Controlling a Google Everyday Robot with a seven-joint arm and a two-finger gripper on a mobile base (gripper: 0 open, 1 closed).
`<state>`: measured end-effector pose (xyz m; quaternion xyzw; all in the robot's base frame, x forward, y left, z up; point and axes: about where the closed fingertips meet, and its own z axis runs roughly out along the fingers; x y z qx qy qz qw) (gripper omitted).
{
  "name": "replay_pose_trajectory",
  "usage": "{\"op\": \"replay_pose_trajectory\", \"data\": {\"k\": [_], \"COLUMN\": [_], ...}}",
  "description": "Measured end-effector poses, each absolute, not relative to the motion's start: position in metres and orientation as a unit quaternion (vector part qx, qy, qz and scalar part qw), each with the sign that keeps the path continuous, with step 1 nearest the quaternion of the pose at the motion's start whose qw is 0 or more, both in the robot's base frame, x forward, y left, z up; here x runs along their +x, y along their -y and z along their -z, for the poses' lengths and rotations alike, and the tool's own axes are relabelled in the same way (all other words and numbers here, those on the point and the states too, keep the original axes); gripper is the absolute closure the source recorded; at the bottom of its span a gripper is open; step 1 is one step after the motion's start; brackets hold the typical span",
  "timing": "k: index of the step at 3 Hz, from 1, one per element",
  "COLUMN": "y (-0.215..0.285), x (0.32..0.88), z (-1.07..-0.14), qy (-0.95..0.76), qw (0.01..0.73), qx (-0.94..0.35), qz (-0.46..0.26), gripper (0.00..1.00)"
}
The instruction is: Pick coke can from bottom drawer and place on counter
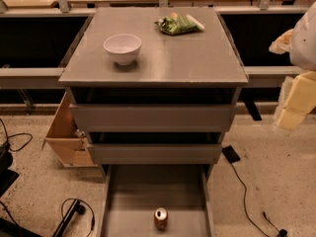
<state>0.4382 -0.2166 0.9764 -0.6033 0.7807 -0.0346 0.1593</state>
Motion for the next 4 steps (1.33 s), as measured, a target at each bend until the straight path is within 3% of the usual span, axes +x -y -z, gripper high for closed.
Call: {"op": "replay_pose_trajectory", "data": {"k": [2,4], "y": [0.22,0.213], "x": [0.444,0.451], "z": [-0.966,-0.839], "qy": [-0.786,-0.771], "qw": [0.175,0.269], "qx": [-0.592,-0.569], "qz": [0.021,-0.1], "gripper": [0.0,0.0]}}
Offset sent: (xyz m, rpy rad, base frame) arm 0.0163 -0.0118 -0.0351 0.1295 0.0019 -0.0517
